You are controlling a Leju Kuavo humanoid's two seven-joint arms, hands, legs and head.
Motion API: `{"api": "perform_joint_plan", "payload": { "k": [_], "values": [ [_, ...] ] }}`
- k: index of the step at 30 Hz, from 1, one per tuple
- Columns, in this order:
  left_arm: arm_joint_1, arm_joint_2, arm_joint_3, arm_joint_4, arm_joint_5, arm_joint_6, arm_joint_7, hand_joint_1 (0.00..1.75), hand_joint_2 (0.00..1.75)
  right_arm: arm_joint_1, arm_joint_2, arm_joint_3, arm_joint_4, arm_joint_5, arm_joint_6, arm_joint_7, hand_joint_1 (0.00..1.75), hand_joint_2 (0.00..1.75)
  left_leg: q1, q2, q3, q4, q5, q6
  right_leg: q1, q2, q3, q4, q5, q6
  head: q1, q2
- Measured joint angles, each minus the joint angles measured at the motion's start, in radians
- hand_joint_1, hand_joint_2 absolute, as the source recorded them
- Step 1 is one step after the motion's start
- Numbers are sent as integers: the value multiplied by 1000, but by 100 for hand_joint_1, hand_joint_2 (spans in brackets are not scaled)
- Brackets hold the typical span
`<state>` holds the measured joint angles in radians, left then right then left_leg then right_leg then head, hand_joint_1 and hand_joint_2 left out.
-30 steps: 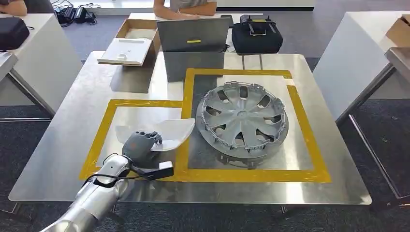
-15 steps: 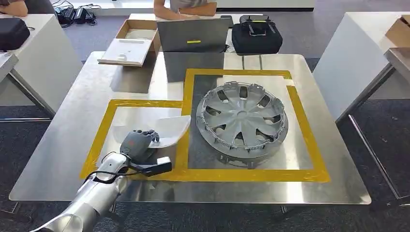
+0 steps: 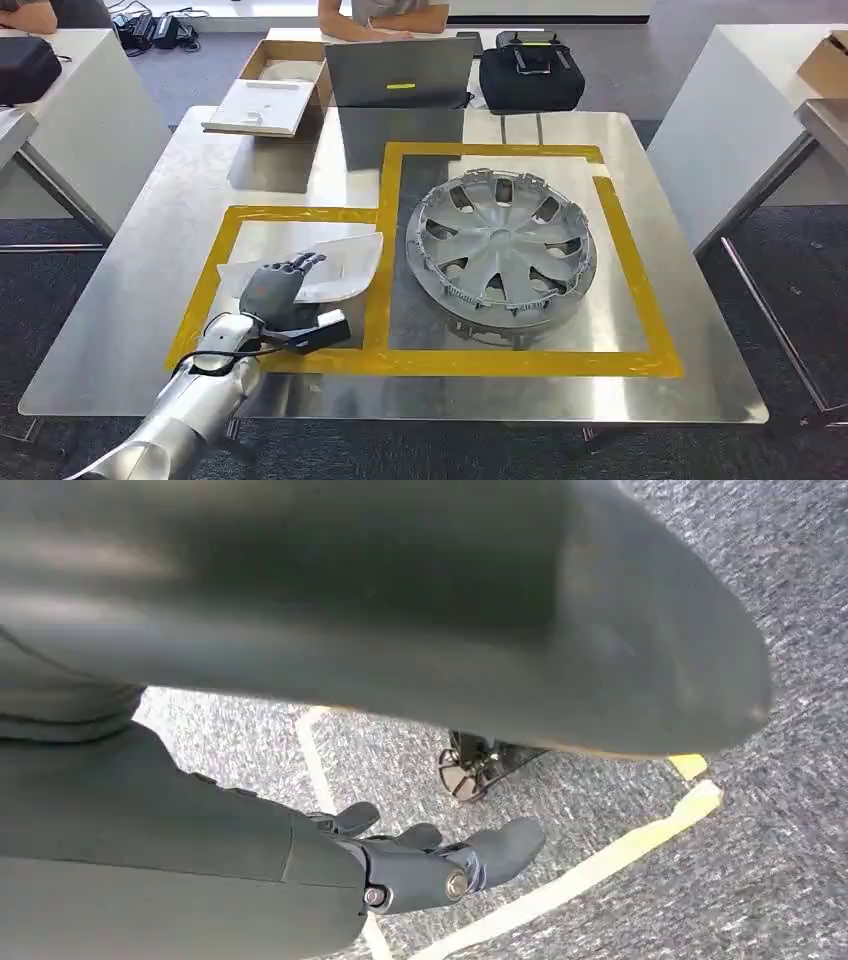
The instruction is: Take the parts from the cabinet and place them on the table.
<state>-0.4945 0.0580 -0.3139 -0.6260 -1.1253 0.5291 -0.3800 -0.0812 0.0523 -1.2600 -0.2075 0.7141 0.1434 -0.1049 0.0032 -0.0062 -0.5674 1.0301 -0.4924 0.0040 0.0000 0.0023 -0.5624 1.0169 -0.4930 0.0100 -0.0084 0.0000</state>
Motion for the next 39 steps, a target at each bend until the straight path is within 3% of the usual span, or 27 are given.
{"api": "perform_joint_plan", "payload": {
  "k": [8,11,12,14,16,17,20,25,29,32,39],
  "values": [
    [12,-4,39,-23,10,0,-1,0,0,0,0,-2,0,-5,-11,3,0,0,0,0,0,0,0,0,0,0,0,0,0,0,0,0],
    [39,-13,73,-71,133,-62,-70,0,0,0,0,-6,0,-11,-15,2,0,0,0,0,0,0,0,0,0,0,0,0,0,0,0,0],
    [48,-18,85,-92,219,-126,-111,0,0,0,0,-7,0,-14,-15,1,0,0,0,0,0,0,0,0,0,0,0,0,0,0,0,0],
    [80,-27,125,-169,458,-345,-186,0,0,1,0,-9,0,-20,-16,0,0,0,0,0,0,0,0,0,0,1,0,0,0,0,0,0],
    [126,-40,168,-268,730,-608,-209,0,0,2,0,-11,0,-24,-21,3,0,0,0,1,0,0,0,0,0,1,-1,0,0,0,0,0],
    [147,-42,185,-318,830,-699,-209,0,0,3,0,-15,0,-24,-23,3,0,0,0,1,-1,0,-1,0,0,1,-1,0,-1,0,0,0],
    [216,-45,208,-461,1009,-839,-214,0,0,6,0,-24,0,-23,-29,3,0,0,0,1,-1,0,-1,0,0,1,-1,0,-1,0,0,0],
    [335,-44,220,-682,1173,-909,-233,0,0,11,0,-26,0,-22,-27,1,0,0,0,0,-1,0,-1,-1,0,1,-1,0,-2,-1,0,0],
    [394,-41,220,-809,1200,-908,-230,0,0,11,0,-26,0,-14,-21,-1,0,0,0,0,-1,-1,-1,-1,0,1,-1,0,-2,-1,0,0],
    [420,-40,225,-868,1203,-887,-220,0,0,11,0,-26,0,-5,-12,-2,0,0,0,0,-1,-1,-1,-1,0,1,-1,0,-2,-1,0,0],
    [459,-35,248,-928,1197,-858,-210,0,0,10,0,-26,0,1,-12,-2,0,0,-11,0,-1,3,-5,10,-12,0,1,-5,1,12,0,0]
  ]
}}
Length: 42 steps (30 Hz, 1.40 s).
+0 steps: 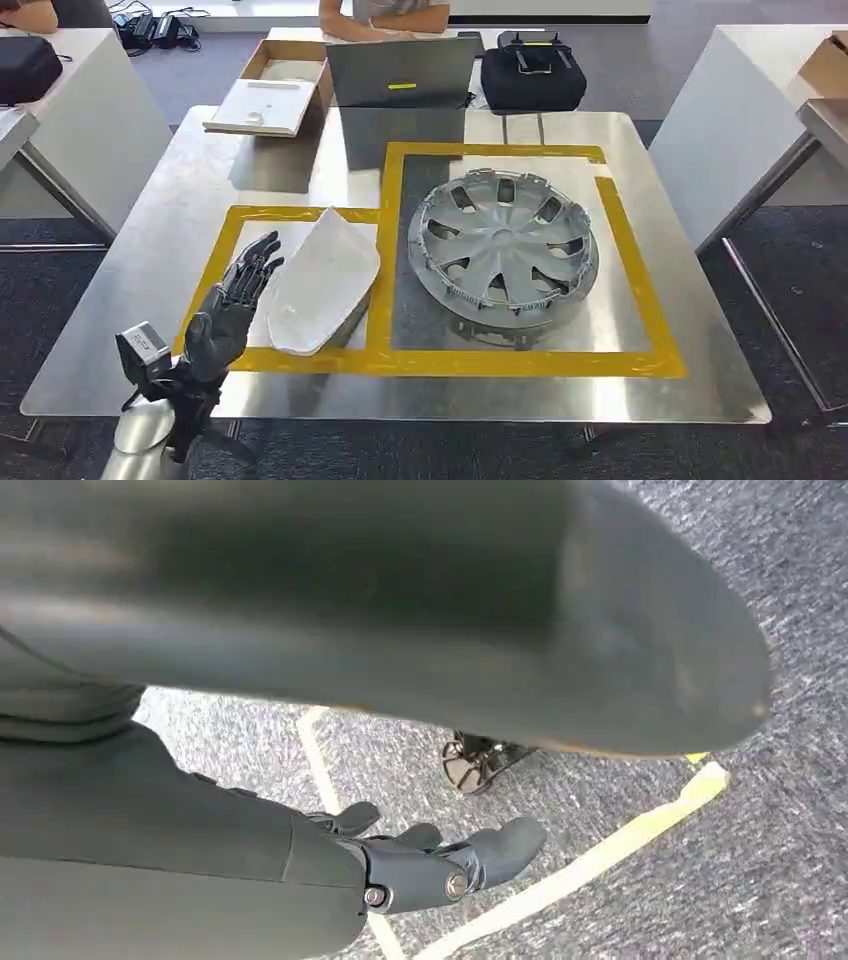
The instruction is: Take the parts from the cabinet and place them on the table.
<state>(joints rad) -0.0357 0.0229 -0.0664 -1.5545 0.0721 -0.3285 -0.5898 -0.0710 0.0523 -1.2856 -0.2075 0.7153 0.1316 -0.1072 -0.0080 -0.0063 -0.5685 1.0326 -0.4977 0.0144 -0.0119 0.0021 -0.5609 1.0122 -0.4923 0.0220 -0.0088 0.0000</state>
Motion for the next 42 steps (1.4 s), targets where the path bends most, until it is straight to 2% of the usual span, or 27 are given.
{"api": "perform_joint_plan", "payload": {
  "k": [2,3,6,7,9,11,12,13,17,18,19,21,22,23,24,26,27,28,29,32,33,34,36,37,38,40,42],
  "values": [
    [3,0,4,-10,-10,6,0,0,0,0,-3,0,0,0,0,1,0,0,14,3,8,-19,17,12,1,1,2,6,-6,8,0,0],
    [3,0,4,-13,-10,8,0,0,0,-1,-3,0,0,0,0,1,0,0,15,3,10,-23,21,16,3,0,-8,33,-32,12,4,0],
    [7,0,5,-16,-19,15,1,0,0,0,-3,0,0,0,-2,5,0,0,15,5,4,-22,22,18,-2,1,-103,250,-146,20,9,0],
    [10,0,5,-16,-28,19,1,0,0,0,-3,0,0,0,-3,5,0,0,15,5,3,-21,22,18,-4,0,-127,303,-158,23,10,0],
    [16,0,5,-16,-40,25,0,0,0,0,-4,0,0,0,-5,6,0,0,19,6,0,-16,23,14,-9,0,-102,258,-104,27,10,0],
    [15,0,5,-16,-49,28,-3,0,0,-1,-6,0,0,0,-9,9,0,0,24,4,-3,-8,21,4,-15,0,-7,81,-21,29,11,0],
    [15,-1,5,-16,-50,32,-7,0,0,-3,-5,0,0,0,-13,11,0,0,24,4,-6,-2,20,-4,-16,0,27,13,-32,29,13,0],
    [14,-1,5,-15,-54,34,-9,0,0,-4,-5,0,0,-1,-18,14,0,0,22,0,-9,-1,23,-15,-5,8,23,24,-16,14,13,0],
    [11,-6,5,-13,-64,44,-18,0,0,-4,-7,0,0,-3,-21,17,0,0,24,-2,-16,-6,39,-46,-7,5,3,8,-5,-24,13,0],
    [11,-7,5,-11,-65,47,-18,0,0,-5,-8,0,0,-3,-21,17,0,0,27,0,-25,8,17,-48,-8,4,0,6,3,-32,11,0],
    [9,-8,4,-11,-68,48,-18,0,0,-5,-10,0,0,-2,-21,16,0,0,27,1,-43,55,-33,-51,-8,4,-8,5,10,-39,5,0],
    [6,-12,4,-7,-73,50,-18,0,0,-3,-12,0,0,-3,-21,16,0,0,27,1,-94,208,-131,-57,-5,1,-27,6,22,-42,0,0],
    [6,-14,4,-5,-74,50,-17,0,0,-3,-13,0,0,-3,-21,16,0,0,27,1,-111,273,-159,-58,-3,1,-37,6,29,-43,0,0],
    [5,-15,4,-2,-76,50,-17,0,0,-3,-15,0,0,-3,-21,16,0,0,27,1,-108,293,-159,-57,-2,1,-45,7,36,-42,-1,0],
    [4,-18,3,1,-76,50,-17,0,0,-3,-16,0,0,-3,-20,16,0,0,27,1,-80,266,-135,-55,-1,1,-54,8,43,-40,-1,0],
    [-7,-23,2,8,-79,52,-20,0,0,-2,-19,0,0,-6,-18,15,0,0,27,1,25,106,-64,-47,0,1,-69,11,55,-34,-2,0],
    [-15,-26,0,10,-79,53,-22,0,0,-3,-19,0,0,-7,-18,14,0,0,26,1,84,15,-51,-41,0,1,-73,15,60,-30,-3,0],
    [-23,-28,-3,13,-79,56,-24,0,0,-2,-21,0,-1,-7,-18,11,0,0,20,0,106,-26,-70,-37,3,1,-79,16,66,-23,-4,0],
    [-24,-31,-5,15,-79,58,-29,0,0,-1,-22,-1,-1,-8,-18,8,0,0,16,0,95,-13,-50,-34,1,2,-75,13,73,-16,-1,0],
    [-29,-40,-6,18,-79,62,-31,0,0,4,-31,-2,-2,-7,-17,4,0,0,16,1,76,-23,-39,-9,1,4,-81,3,98,8,-2,0],
    [-33,-45,-7,18,-79,64,-31,0,0,6,-32,-2,-2,-6,-16,4,0,0,20,6,67,-26,-26,1,-5,6,-89,15,79,10,-2,0],
    [-33,-49,-8,18,-79,64,-31,0,0,10,-32,-2,-2,-6,-16,4,0,0,20,6,52,-26,-16,10,-3,3,-104,50,23,15,3,0],
    [-30,-56,-9,18,-79,64,-31,0,0,13,-37,-2,-2,-2,-16,2,0,0,19,6,25,-25,6,14,-3,3,-144,190,-97,23,10,0],
    [-30,-57,-9,19,-79,64,-31,0,0,14,-40,-2,-2,-1,-15,2,0,0,17,7,14,-24,15,15,-3,3,-159,257,-128,26,10,0],
    [-27,-58,-10,20,-79,64,-31,0,0,15,-43,-2,-3,0,-14,2,0,0,16,7,-2,-21,26,14,-3,3,-161,302,-129,27,11,0],
    [-23,-61,-10,22,-78,66,-31,0,0,18,-47,-2,-6,3,-9,1,0,0,16,8,-28,-14,42,11,-3,2,-102,254,-67,24,12,0],
    [-20,-62,-10,22,-75,66,-32,0,0,19,-52,-2,-8,7,2,-3,0,0,16,8,-46,-6,53,6,0,3,21,83,-23,13,14,0]
  ]
}}
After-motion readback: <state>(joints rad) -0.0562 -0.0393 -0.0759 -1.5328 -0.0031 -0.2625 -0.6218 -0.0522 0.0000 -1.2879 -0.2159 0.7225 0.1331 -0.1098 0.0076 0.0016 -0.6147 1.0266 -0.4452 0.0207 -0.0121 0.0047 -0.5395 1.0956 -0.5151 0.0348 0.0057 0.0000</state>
